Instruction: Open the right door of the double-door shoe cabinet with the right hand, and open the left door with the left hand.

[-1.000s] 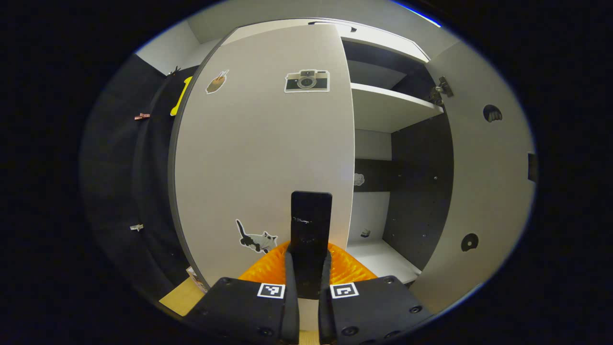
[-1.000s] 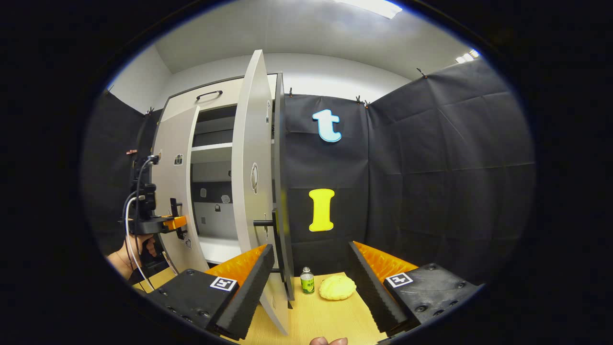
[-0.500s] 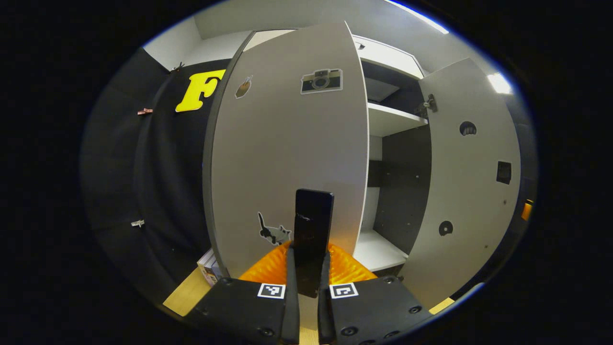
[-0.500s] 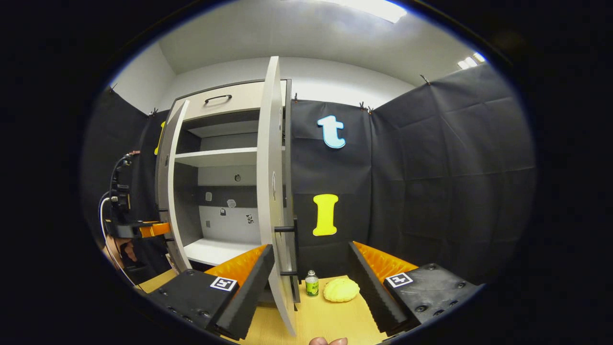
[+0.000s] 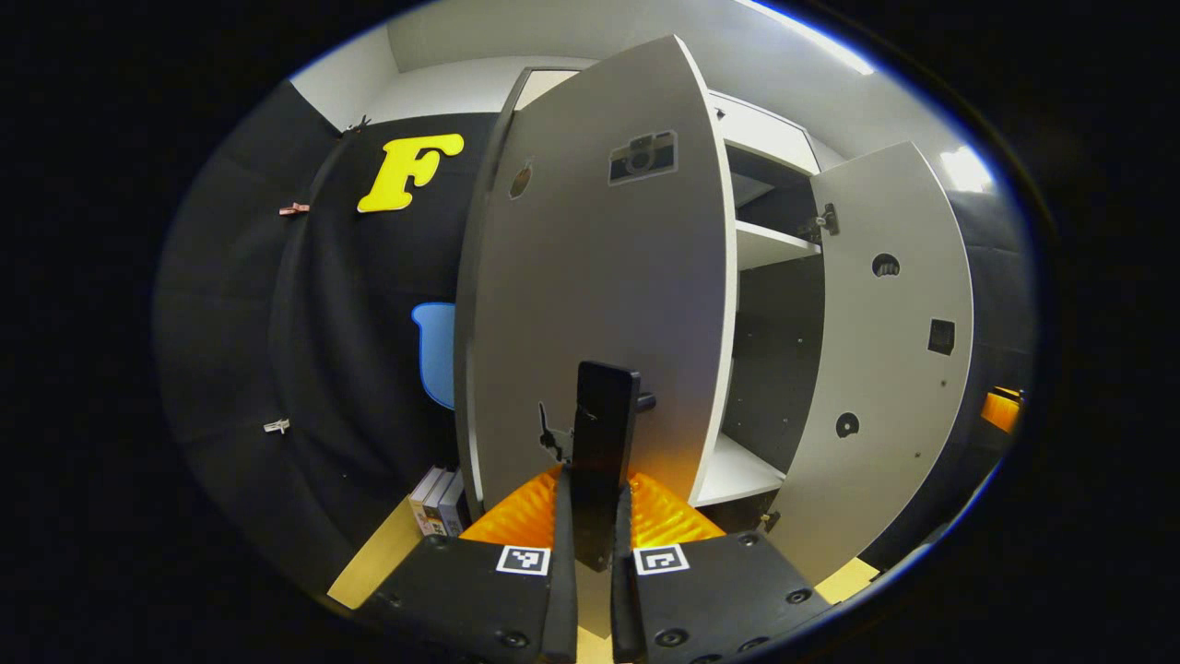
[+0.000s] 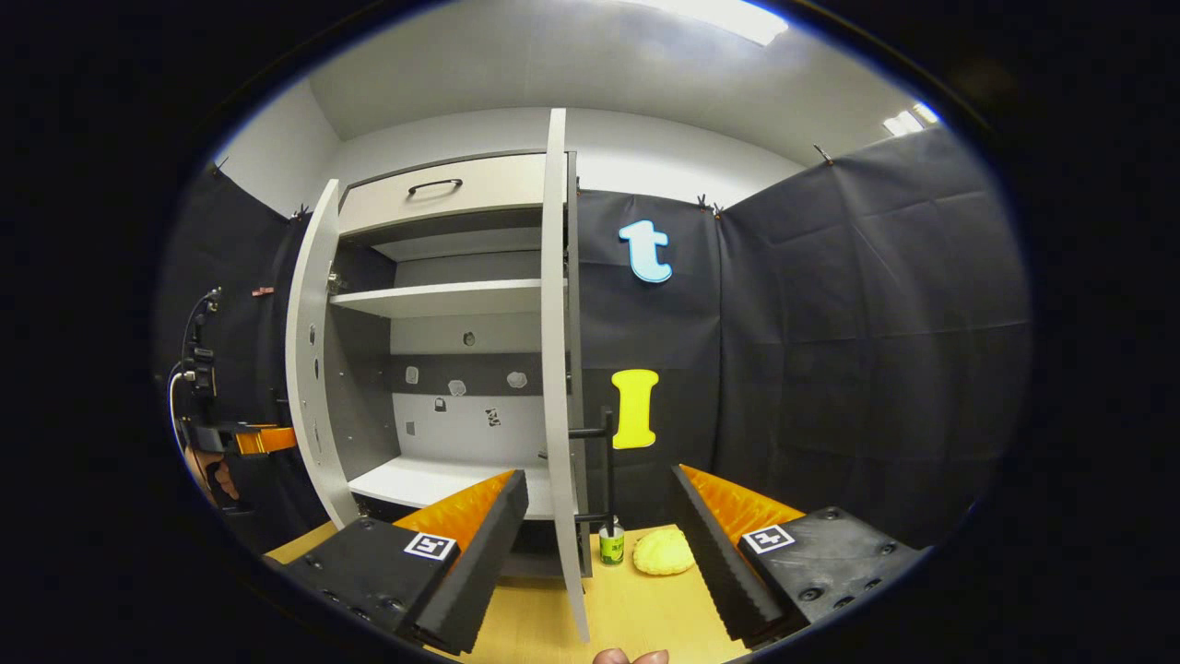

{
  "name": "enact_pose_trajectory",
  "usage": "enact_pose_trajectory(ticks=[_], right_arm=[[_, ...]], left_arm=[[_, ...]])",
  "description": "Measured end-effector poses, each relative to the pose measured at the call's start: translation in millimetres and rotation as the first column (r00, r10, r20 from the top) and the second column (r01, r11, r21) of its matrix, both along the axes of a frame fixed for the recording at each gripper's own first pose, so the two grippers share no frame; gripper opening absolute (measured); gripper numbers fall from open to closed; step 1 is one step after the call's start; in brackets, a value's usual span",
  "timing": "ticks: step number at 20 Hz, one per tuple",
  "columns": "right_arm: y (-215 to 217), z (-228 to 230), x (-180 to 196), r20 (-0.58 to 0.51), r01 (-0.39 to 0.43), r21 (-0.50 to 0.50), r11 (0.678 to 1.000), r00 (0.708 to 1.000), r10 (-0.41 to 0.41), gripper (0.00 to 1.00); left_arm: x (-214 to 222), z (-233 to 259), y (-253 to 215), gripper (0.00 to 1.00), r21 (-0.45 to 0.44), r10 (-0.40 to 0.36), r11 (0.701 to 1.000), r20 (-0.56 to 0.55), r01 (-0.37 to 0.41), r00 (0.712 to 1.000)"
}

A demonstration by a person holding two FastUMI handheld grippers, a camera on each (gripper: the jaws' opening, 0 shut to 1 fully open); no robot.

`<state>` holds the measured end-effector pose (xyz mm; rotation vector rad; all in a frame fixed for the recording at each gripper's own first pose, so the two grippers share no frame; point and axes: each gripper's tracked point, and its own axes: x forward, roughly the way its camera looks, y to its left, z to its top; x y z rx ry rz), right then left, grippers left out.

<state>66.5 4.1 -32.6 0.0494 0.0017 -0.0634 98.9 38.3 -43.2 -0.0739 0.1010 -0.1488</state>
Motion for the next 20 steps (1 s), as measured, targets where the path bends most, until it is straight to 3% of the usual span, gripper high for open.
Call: enact_pose_trajectory(ticks=[10,17,20], right_arm=[[24,-4,-9,-0.012,-0.022,-0.016,1.000,1.000,0.022,0.97],[34,-8,-8,-0.025,-0.040,0.008,0.999,0.999,0.040,0.97],[52,-11,-7,-0.035,-0.071,0.011,0.997,0.997,0.071,0.97]], left_arm=[[-13,0,27,0.19,0.007,0.009,1.000,-0.005,-0.009,1.000],[-22,3,70,0.18,0.003,0.049,0.999,0.000,-0.049,0.999],[-21,2,91,0.15,0.042,0.065,0.997,0.003,-0.065,0.998]])
